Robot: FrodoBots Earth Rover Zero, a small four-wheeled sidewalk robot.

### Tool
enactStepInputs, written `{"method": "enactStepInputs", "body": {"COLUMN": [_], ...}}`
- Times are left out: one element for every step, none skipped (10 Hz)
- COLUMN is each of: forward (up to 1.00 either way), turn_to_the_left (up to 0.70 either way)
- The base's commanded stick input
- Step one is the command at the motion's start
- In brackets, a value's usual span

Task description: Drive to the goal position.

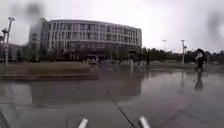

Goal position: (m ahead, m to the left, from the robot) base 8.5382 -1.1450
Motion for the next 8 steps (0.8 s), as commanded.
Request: {"method": "enactStepInputs", "body": {"forward": [1.00, 1.00, 1.00, 1.00, 1.00, 1.00, 1.00, 1.00], "turn_to_the_left": [0.00, 0.00, 0.00, 0.00, 0.00, 0.00, 0.00, 0.00]}}
